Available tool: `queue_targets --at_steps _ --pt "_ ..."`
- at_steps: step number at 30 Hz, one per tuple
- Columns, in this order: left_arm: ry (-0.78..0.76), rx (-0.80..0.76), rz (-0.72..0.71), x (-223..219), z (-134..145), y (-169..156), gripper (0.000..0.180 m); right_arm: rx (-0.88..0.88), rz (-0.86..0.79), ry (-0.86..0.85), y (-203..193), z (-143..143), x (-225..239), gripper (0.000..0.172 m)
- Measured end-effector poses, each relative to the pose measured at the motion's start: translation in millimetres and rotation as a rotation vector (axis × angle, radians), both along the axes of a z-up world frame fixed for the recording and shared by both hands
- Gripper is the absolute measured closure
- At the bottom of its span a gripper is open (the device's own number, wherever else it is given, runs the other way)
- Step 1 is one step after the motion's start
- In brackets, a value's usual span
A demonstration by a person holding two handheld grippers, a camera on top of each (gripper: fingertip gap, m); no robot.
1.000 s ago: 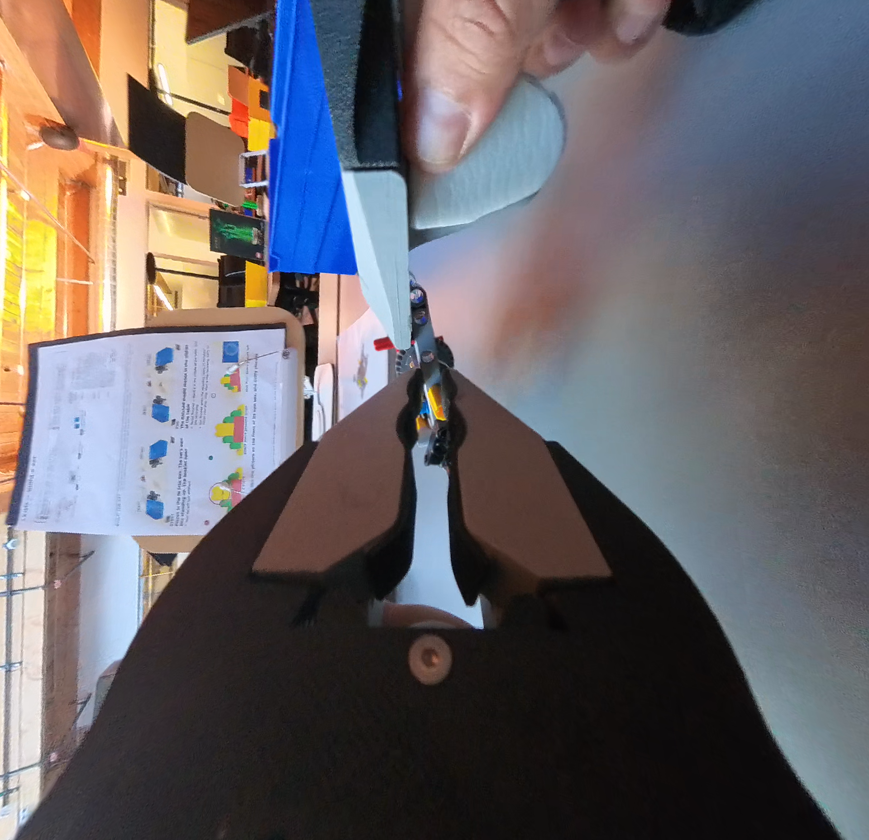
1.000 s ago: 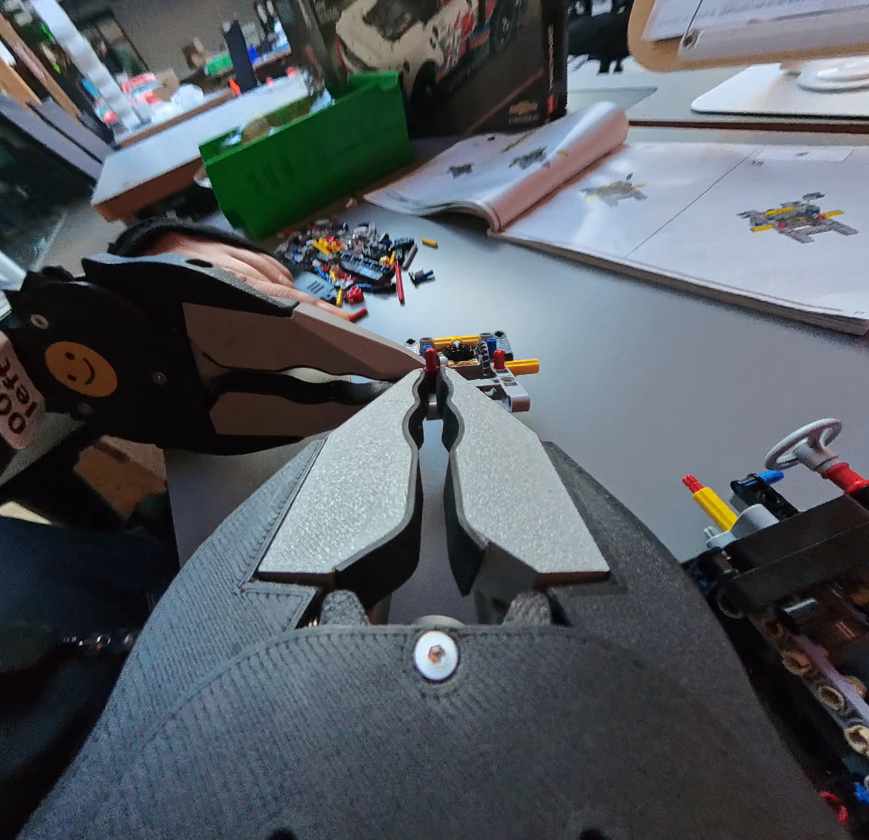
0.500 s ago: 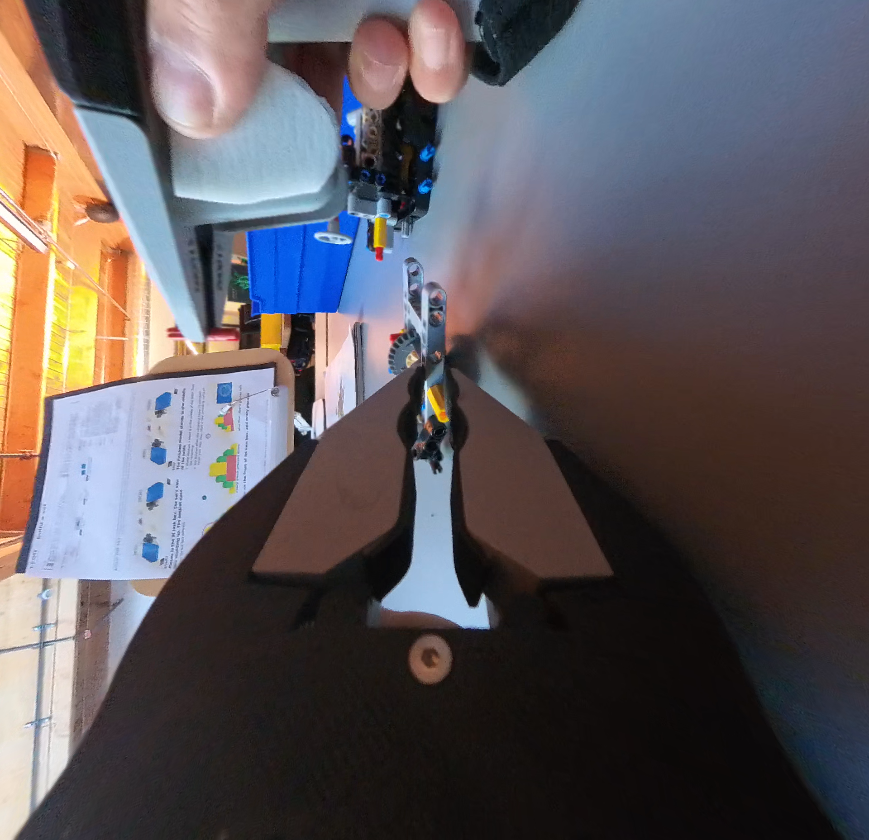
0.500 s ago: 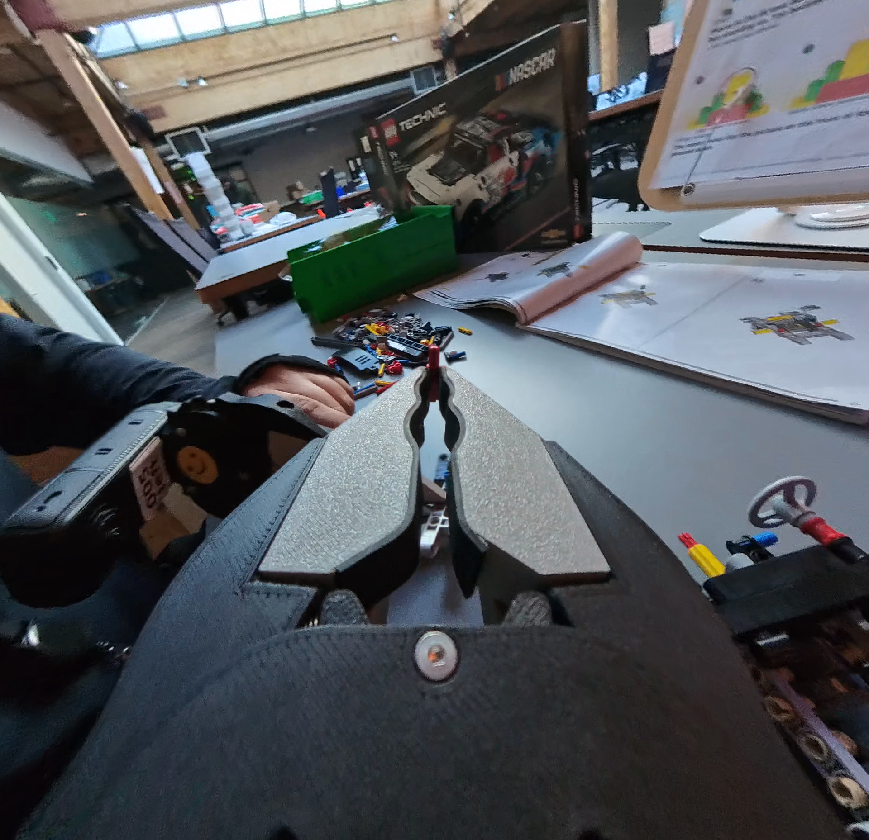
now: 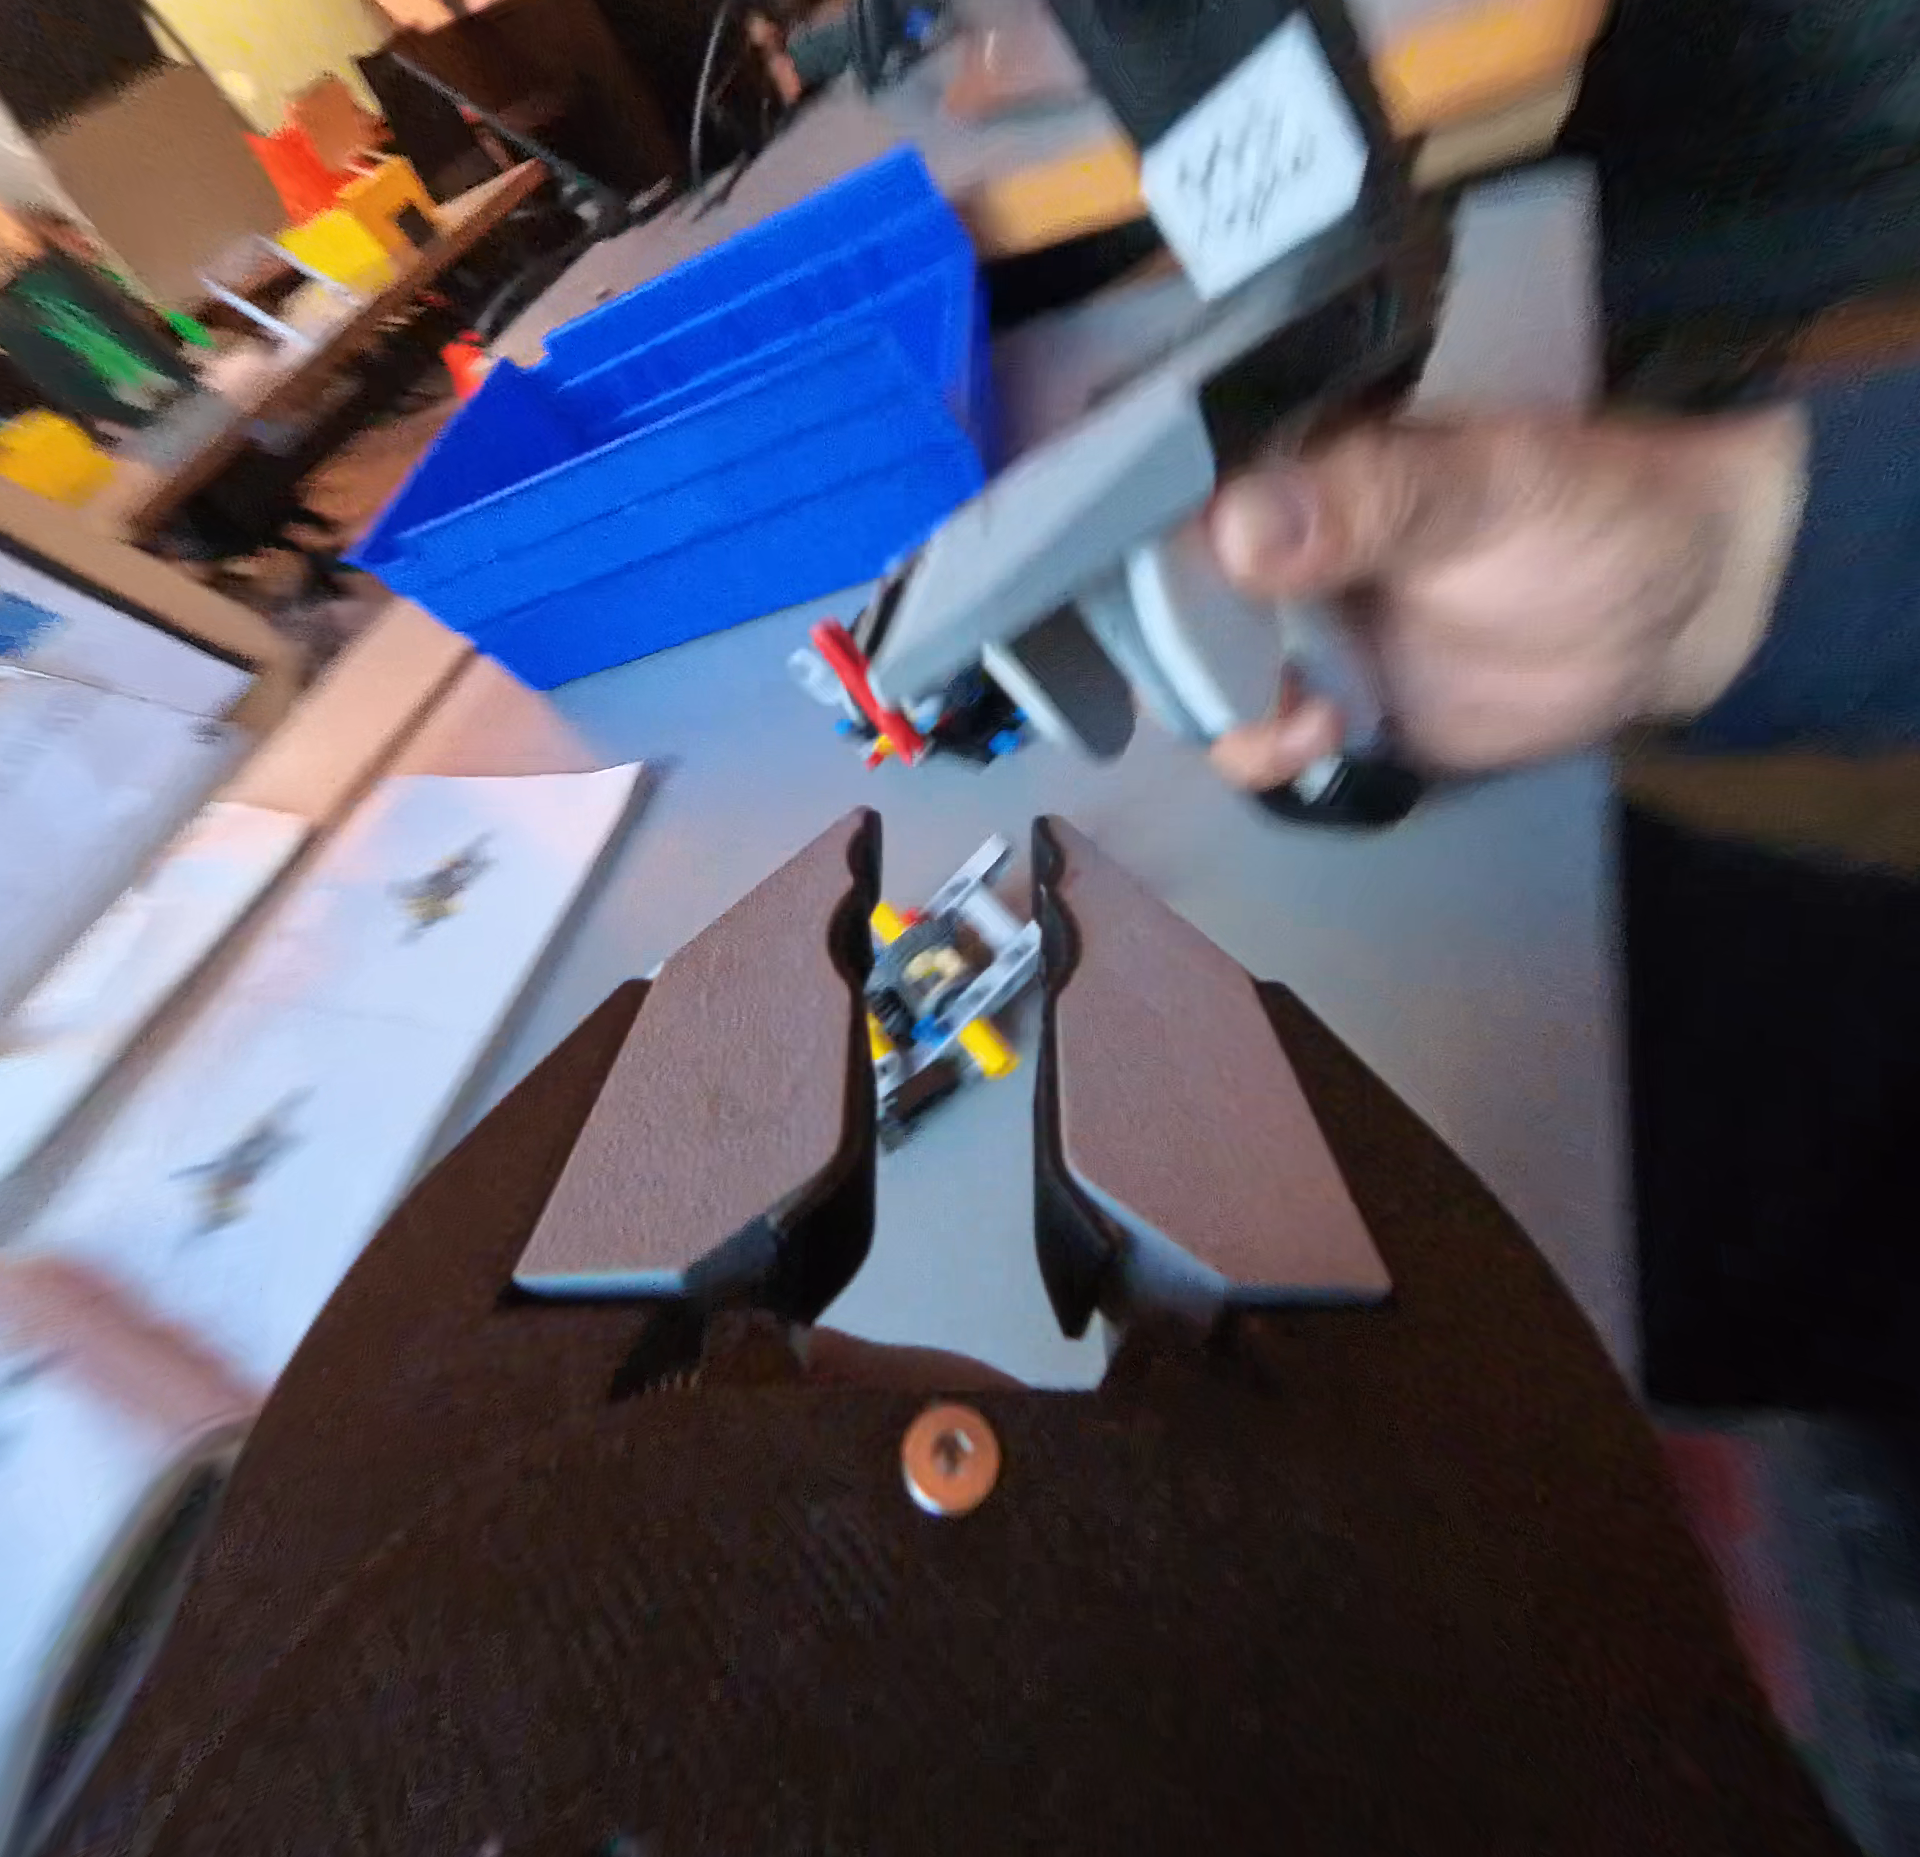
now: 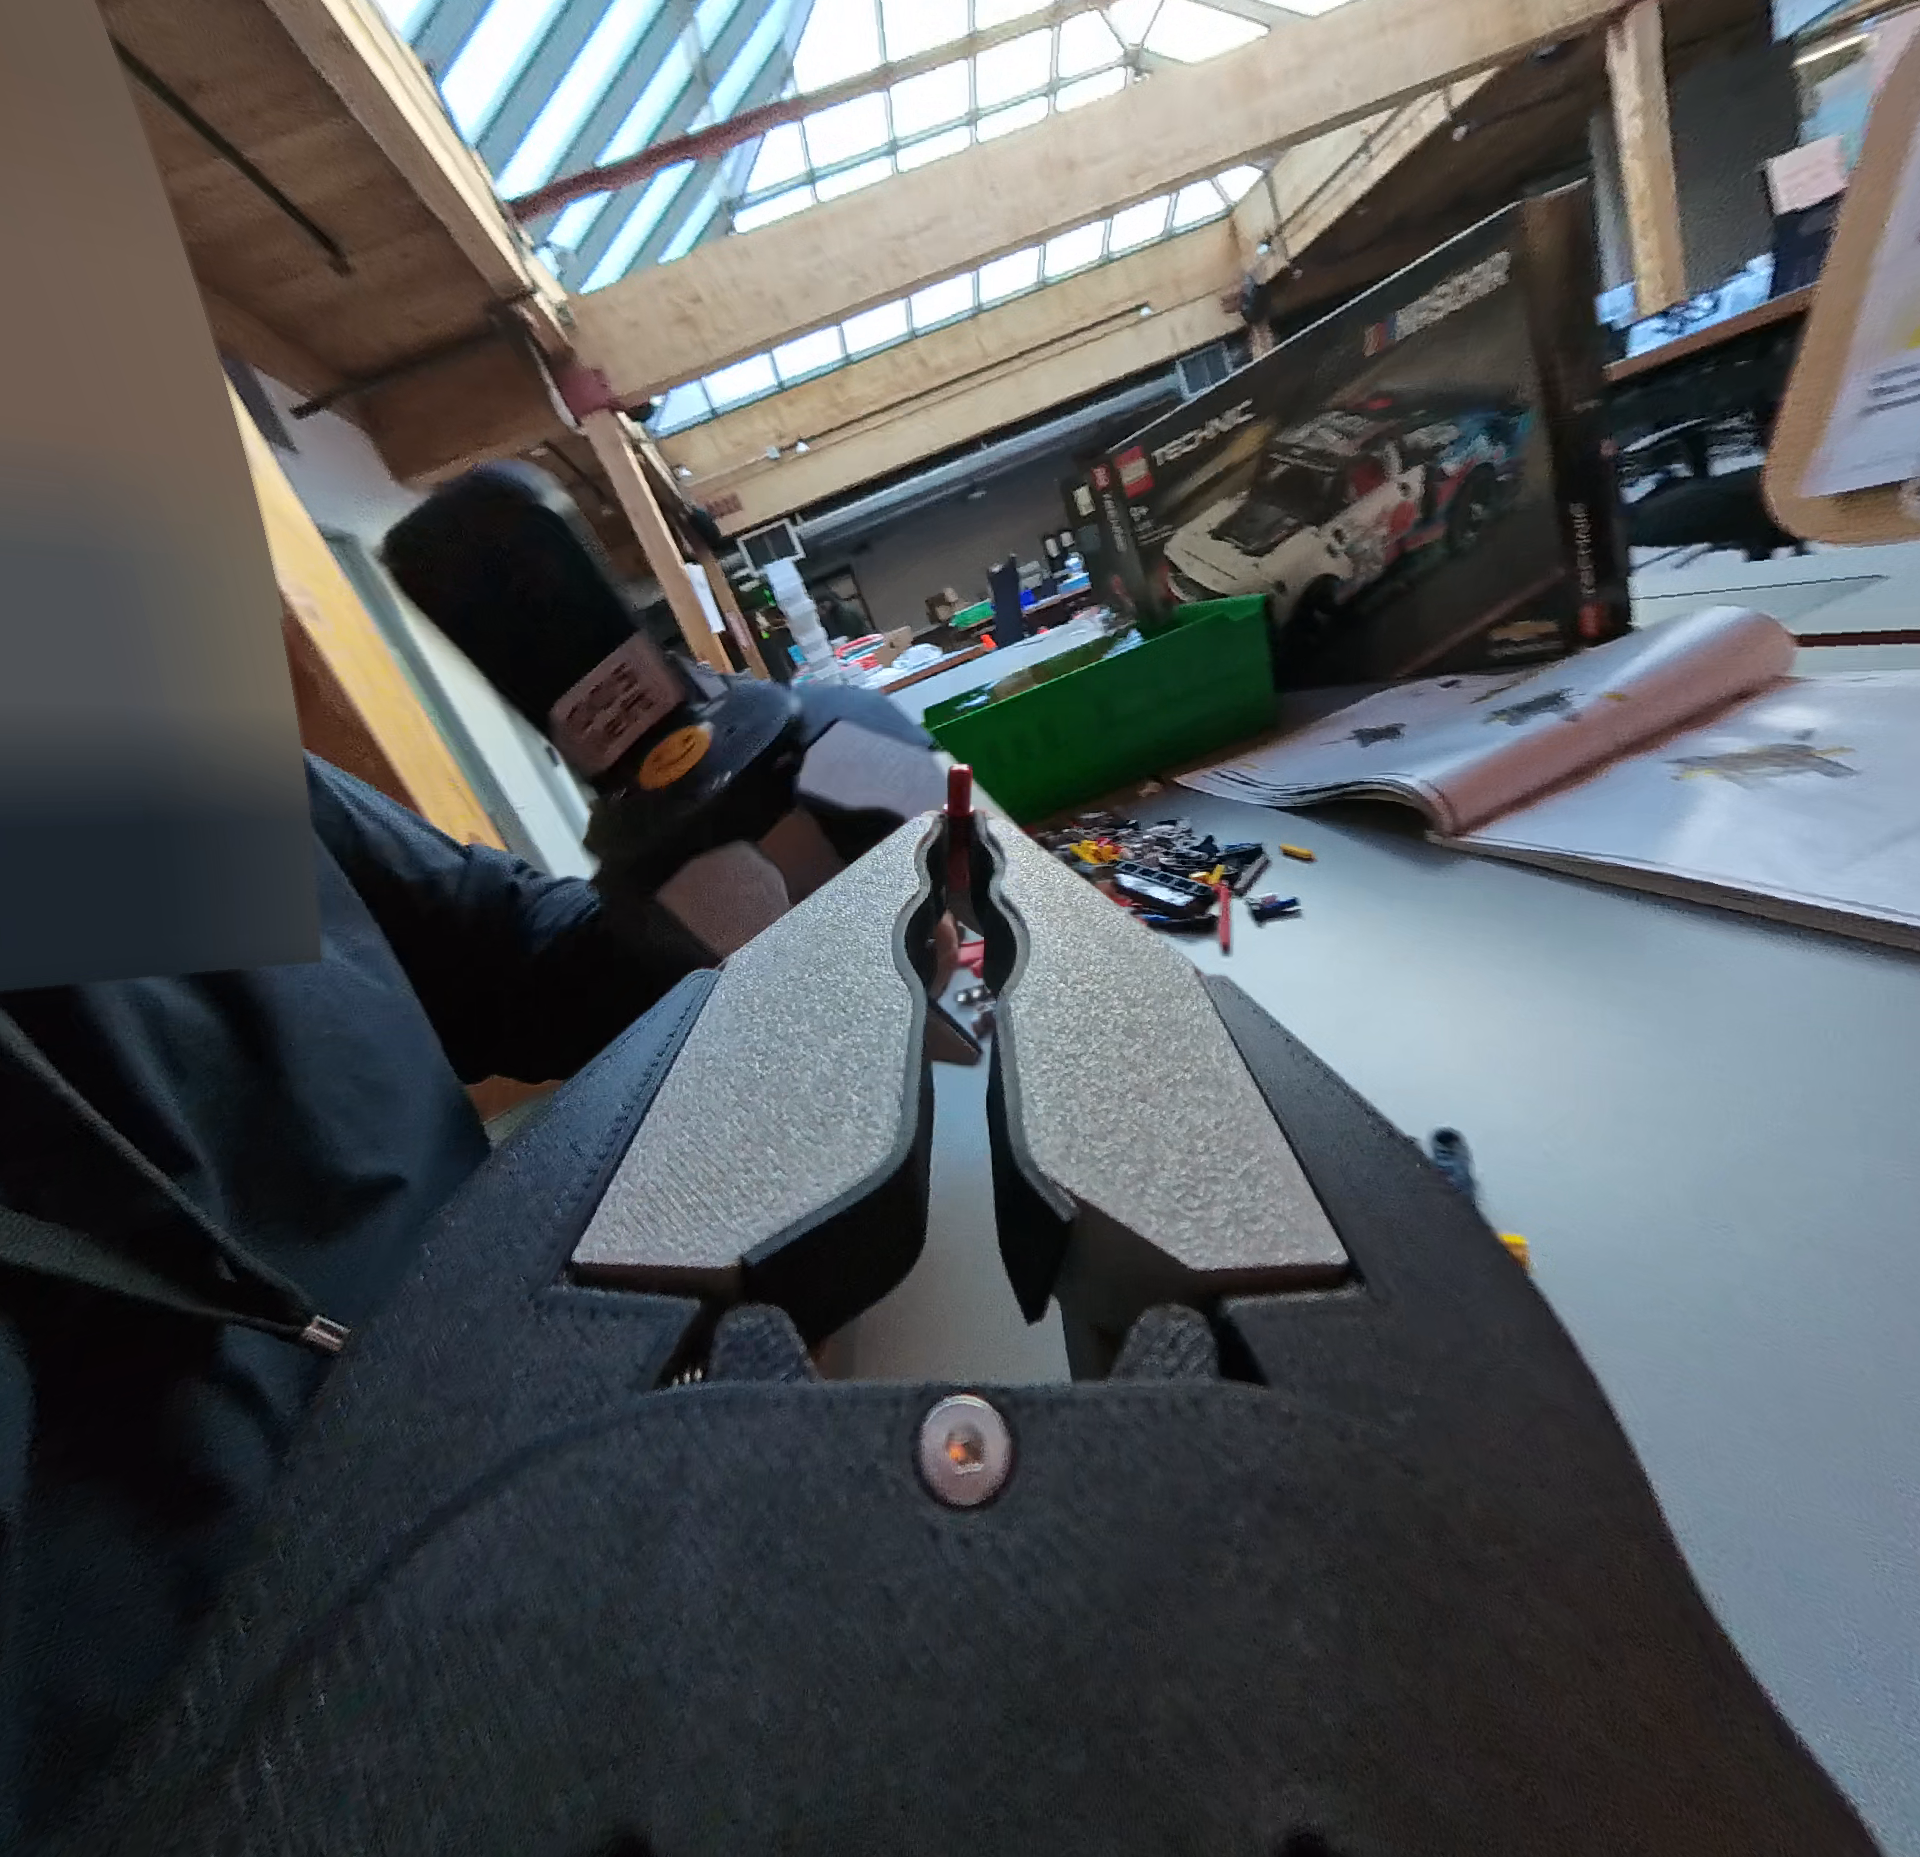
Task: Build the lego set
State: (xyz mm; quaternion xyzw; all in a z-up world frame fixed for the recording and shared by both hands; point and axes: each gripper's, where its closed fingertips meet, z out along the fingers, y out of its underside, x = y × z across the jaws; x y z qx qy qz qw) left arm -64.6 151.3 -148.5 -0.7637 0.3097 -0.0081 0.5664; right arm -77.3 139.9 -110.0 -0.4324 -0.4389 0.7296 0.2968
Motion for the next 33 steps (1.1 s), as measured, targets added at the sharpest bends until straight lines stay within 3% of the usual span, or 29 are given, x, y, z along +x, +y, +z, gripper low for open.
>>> queue_targets --at_steps 3,6,11,13,16,20,22,24,27,31,33 --pt "-0.267 -0.066 -0.066 7 19 -3 0.169 -0.004 0.037 0.028 -12 3 1 0.172" --pt "-0.338 -0.119 -0.097 10 18 -5 0.174 -0.001 0.028 0.029 -14 4 3 0.172" --pt "-0.214 -0.142 -0.072 7 1 -3 0.18 0.061 -0.017 -0.037 -12 -8 2 0.172" --pt "-0.059 -0.106 -0.034 1 -5 -1 0.18 0.087 -0.032 -0.079 -11 -13 2 0.168" --pt "0.292 0.014 0.03 -9 -10 3 0.18 0.11 -0.055 -0.132 -8 -18 1 0.169" --pt "0.475 0.07 0.066 -12 -13 6 0.18 0.161 -0.095 -0.164 -7 -24 1 0.168" --pt "0.433 0.042 0.054 -9 -18 5 0.179 0.209 -0.114 -0.193 -5 -29 2 0.17" --pt "0.259 -0.006 0.013 -3 -19 4 0.178 0.253 -0.119 -0.236 -1 -30 3 0.171" --pt "0.037 -0.202 -0.012 -11 -36 0 0.153 0.301 -0.161 -0.41 24 -41 4 0.171" --pt "0.195 -0.313 0.103 -41 -72 -1 0.152 0.387 -0.043 -0.647 25 -68 0 0.171" --pt "0.191 -0.347 0.1 -36 -82 -3 0.155 0.458 -0.029 -0.701 22 -80 -8 0.17"
